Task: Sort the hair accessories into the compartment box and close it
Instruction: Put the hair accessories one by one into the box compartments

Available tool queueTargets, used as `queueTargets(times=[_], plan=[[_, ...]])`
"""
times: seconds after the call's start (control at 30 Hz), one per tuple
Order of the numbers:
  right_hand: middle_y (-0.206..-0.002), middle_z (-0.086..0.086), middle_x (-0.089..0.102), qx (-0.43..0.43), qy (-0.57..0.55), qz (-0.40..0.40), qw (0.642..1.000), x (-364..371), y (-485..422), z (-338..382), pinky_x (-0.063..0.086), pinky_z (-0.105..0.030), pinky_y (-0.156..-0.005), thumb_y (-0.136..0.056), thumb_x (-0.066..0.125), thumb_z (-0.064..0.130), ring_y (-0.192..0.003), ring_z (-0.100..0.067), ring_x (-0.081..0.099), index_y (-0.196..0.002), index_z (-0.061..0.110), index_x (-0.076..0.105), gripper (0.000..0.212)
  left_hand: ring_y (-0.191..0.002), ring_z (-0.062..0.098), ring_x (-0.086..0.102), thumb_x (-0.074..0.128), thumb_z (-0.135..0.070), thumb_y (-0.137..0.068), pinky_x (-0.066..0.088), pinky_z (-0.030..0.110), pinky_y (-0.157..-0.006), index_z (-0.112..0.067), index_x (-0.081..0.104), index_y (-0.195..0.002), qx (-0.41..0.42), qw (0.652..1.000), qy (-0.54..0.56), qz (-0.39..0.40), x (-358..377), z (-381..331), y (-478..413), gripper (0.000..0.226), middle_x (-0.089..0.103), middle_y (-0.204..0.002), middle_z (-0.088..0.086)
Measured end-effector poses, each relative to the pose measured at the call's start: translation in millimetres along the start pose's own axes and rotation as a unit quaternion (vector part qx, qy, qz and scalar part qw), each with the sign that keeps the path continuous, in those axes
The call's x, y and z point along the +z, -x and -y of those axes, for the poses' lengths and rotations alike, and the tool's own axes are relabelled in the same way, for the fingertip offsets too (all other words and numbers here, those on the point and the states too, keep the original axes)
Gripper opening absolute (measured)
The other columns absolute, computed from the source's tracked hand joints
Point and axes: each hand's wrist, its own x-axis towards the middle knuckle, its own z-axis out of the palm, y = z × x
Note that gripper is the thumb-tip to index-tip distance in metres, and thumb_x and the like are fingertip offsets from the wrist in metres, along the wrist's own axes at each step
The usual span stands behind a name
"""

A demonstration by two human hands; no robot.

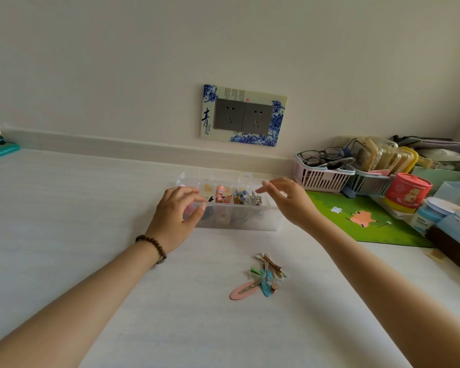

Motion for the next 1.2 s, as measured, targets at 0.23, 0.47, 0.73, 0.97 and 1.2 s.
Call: queueTargets(times=[0.23, 0.47, 0.73, 0.97, 1.2], plan=[[-0.124, -0.001, 0.058, -0.003, 0.026, 0.035, 0.999, 1.8, 8.6, 1.0, 0.038, -0.041, -0.099, -0.097, 0.031, 0.044, -0.116, -0.017, 0.048, -0.095, 0.022, 0.073, 0.048, -0.115, 0.016, 0.04, 0.036, -0.049, -0.083, 0.032, 0.03, -0.097, -0.023, 0.066, -0.1, -0.003, 1.0, -0.002, 0.001, 0.0, 0.3, 1.2, 0.043, 0.058, -0.115, -0.002], [-0.086, 0.017, 0.067, -0.048, -0.058, 0.094, 0.993, -19.1, 56.7, 14.7, 0.046, -0.016, -0.066, -0.087, 0.056, 0.036, -0.074, 0.002, 0.058, -0.09, 0.026, 0.071, 0.018, -0.115, 0.018, 0.04, 0.036, -0.05, -0.082, 0.032, 0.031, -0.098, -0.023, 0.067, -0.1, -0.007, 1.0, -0.007, 0.005, 0.1, 0.3, 0.6, 0.044, 0.058, -0.115, -0.001], [-0.09, 0.003, 0.068, 0.042, 0.033, 0.225, 0.973, -21.0, 85.1, -7.6, 0.049, -0.029, -0.074, -0.074, 0.069, 0.047, -0.083, -0.016, 0.059, -0.085, 0.023, 0.07, 0.026, -0.114, 0.02, 0.041, 0.037, -0.049, -0.082, 0.03, 0.029, -0.097, -0.021, 0.067, -0.099, -0.001, 1.0, -0.015, 0.004, 0.2, 0.3, 1.0, 0.045, 0.058, -0.114, 0.0], [-0.096, 0.001, 0.068, 0.069, 0.023, 0.245, 0.967, -21.0, 90.5, 4.7, 0.049, -0.031, -0.08, -0.076, 0.07, 0.041, -0.088, -0.016, 0.058, -0.086, 0.025, 0.071, 0.019, -0.116, 0.02, 0.039, 0.036, -0.05, -0.082, 0.03, 0.031, -0.098, -0.021, 0.067, -0.101, 0.001, 1.0, -0.021, 0.009, -0.5, -0.2, 1.7, 0.047, 0.058, -0.116, 0.001], [-0.089, 0.002, 0.069, 0.071, 0.058, 0.253, 0.963, -21.2, 89.8, 5.3, 0.051, -0.032, -0.079, -0.076, 0.071, 0.037, -0.083, -0.014, 0.061, -0.082, 0.026, 0.071, 0.012, -0.116, 0.02, 0.04, 0.036, -0.05, -0.083, 0.03, 0.03, -0.098, -0.021, 0.066, -0.101, 0.002, 1.0, -0.02, 0.01, 0.4, 1.7, 1.4, 0.046, 0.058, -0.116, 0.001]])
